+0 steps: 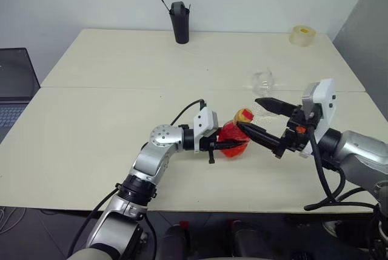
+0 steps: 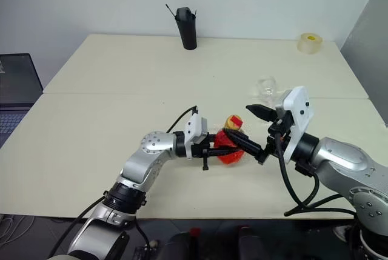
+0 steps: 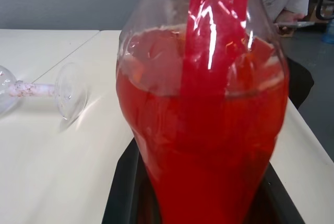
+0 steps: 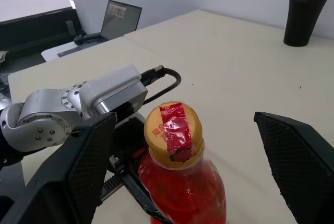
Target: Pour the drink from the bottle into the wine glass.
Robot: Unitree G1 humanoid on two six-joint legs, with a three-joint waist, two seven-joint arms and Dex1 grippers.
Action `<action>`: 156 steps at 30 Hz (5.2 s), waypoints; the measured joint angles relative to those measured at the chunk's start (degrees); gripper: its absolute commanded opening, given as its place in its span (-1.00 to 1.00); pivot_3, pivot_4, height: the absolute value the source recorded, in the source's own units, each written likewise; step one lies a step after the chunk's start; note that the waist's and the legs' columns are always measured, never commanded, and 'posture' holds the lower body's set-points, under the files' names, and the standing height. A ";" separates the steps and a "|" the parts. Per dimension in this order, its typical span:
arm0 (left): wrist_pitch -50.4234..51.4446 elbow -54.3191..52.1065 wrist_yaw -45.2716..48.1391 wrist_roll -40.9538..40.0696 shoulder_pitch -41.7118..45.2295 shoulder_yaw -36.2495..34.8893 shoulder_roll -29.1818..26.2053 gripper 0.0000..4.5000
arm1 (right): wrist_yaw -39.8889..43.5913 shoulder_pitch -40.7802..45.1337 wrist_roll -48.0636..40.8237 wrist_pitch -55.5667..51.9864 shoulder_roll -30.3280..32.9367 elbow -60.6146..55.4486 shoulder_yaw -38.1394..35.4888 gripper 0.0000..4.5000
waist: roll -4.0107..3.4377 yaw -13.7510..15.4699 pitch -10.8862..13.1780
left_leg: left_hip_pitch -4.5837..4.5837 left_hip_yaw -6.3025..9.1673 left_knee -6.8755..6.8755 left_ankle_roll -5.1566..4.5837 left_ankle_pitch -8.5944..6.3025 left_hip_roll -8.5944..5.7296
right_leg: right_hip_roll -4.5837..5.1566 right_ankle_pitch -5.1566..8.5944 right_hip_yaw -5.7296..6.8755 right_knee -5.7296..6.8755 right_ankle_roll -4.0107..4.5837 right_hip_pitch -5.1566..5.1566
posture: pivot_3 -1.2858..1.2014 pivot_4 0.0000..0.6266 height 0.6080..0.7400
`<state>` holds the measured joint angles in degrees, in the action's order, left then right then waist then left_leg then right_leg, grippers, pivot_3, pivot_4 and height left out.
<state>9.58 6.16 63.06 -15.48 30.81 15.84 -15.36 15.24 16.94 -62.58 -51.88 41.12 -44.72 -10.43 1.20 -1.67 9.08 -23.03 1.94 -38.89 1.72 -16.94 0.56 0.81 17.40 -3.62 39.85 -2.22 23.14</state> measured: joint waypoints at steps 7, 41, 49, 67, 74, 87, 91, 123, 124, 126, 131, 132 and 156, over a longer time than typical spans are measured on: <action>0.00 0.00 -0.55 0.06 -0.01 0.00 -0.02 -0.64 | -1.60 0.25 0.72 0.24 -1.93 0.55 2.00 0.84 | 0.00 -0.02 0.00 | 0.00 0.00 0.00 0.00 0.00 0.01 | 0.00 0.00 0.00 0.00 0.00 0.00 | 0.03 -0.52 1.00; 0.00 0.15 -1.30 0.28 -0.05 -0.16 -0.78 -0.65 | -1.84 -15.15 21.40 12.12 -3.08 22.35 -9.64 -0.49 | 0.00 0.07 -0.02 | 0.07 -0.20 0.04 0.01 0.00 0.03 | -0.01 0.00 -0.16 0.04 0.00 0.01 | 0.03 -0.52 1.00; 0.01 0.13 -1.42 0.27 -0.07 -0.16 -0.95 -0.65 | -2.70 -17.09 27.12 13.80 -8.08 24.53 -7.75 -0.34 | -0.11 -0.02 -0.05 | 0.11 -0.30 0.06 0.01 0.01 0.05 | -0.08 0.00 -0.27 0.04 -0.01 0.03 | 0.03 -0.52 1.00; 0.01 0.14 -1.19 0.27 -0.06 -0.14 -0.60 -0.65 | 6.98 -15.26 17.58 6.16 -0.89 9.12 -9.33 1.00 | -0.12 0.02 -0.04 | 0.09 -0.25 0.04 0.00 0.00 0.04 | -0.08 0.01 -0.22 0.04 -0.01 0.02 | 0.03 -0.52 1.00; -0.02 0.18 -1.91 0.35 -0.05 -0.24 -0.64 -0.65 | 12.38 -13.10 4.74 3.14 8.25 0.92 -14.36 1.00 | -0.08 0.06 -0.02 | 0.09 -0.19 0.02 -0.01 -0.01 0.03 | -0.07 0.01 -0.16 0.00 -0.01 -0.05 | 0.03 -0.52 1.00; 2.39 7.48 -22.46 1.33 2.06 -13.65 1.08 -0.65 | 6.70 5.56 7.63 2.10 4.45 7.08 1.65 1.00 | -0.05 0.02 0.00 | 0.04 -0.15 0.00 0.01 0.01 0.04 | 0.00 0.00 -0.12 0.02 -0.01 0.03 | 0.03 -0.52 1.00; 4.92 1.58 -27.21 1.34 -2.62 -16.10 0.30 -0.65 | 7.56 10.02 11.41 2.52 0.75 9.42 8.17 1.00 | -0.04 -0.02 0.00 | 0.03 -0.14 0.00 0.03 0.01 0.04 | 0.26 0.00 -0.11 0.01 -0.01 0.04 | 0.03 -0.52 1.00; 10.03 -5.78 -61.30 7.93 -10.47 -27.91 2.77 -0.65 | 15.69 20.22 30.44 6.56 -16.58 20.92 22.85 1.00 | 0.00 0.01 -0.02 | 0.00 0.06 -0.01 0.03 0.01 0.00 | 0.35 0.00 0.09 0.06 0.00 0.07 | 0.03 -0.52 1.00; 10.03 -5.71 -61.36 7.93 -10.47 -27.93 2.91 -0.65 | 15.80 20.22 30.52 6.55 -16.61 20.92 22.85 1.00 | 0.00 0.01 -0.02 | 0.00 0.07 -0.01 0.03 0.01 0.00 | 0.35 0.00 0.09 0.06 0.00 0.07 | 0.03 -0.52 1.00; 10.02 -5.54 -61.73 7.86 -10.47 -28.07 3.31 -0.32 | 15.94 20.22 30.69 6.49 -16.62 20.92 22.85 1.00 | 0.00 0.01 -0.02 | 0.00 0.06 -0.01 0.03 0.02 0.00 | 0.35 0.00 0.10 0.06 0.00 0.07 | 0.03 -0.52 1.00; 9.68 -5.48 -62.46 7.74 -10.45 -28.77 3.41 0.38 | 16.08 20.21 31.20 6.32 -16.58 20.90 22.82 1.00 | 0.00 -0.04 -0.02 | 0.01 0.07 0.00 0.03 0.01 0.01 | 0.35 0.00 0.10 0.07 0.00 0.07 | 0.03 -0.52 1.00; 9.59 -5.48 -62.49 7.75 -10.45 -28.87 3.41 0.52 | 16.13 20.21 31.31 6.31 -16.58 20.90 22.82 1.00 | 0.00 -0.03 -0.02 | 0.01 0.07 0.00 0.03 0.01 0.00 | 0.35 0.00 0.10 0.07 0.00 0.07 | 0.03 -0.52 1.00; 14.59 -13.89 -54.98 3.05 -17.44 -29.44 -0.09 0.98 | 19.00 20.13 32.88 6.45 -16.91 21.15 23.03 1.00 | 0.00 -0.11 -0.02 | 0.01 0.13 0.03 0.03 0.01 0.01 | 0.36 0.00 0.13 0.04 0.00 0.06 | 0.03 -0.52 1.00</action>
<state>24.17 -7.73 8.07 -12.43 13.37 -13.60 -15.44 34.24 37.06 -29.69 -45.43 24.21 -23.57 12.60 1.20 -1.78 9.06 -23.02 2.07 -38.86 1.75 -16.93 0.56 1.16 17.40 -3.49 39.90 -2.22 23.20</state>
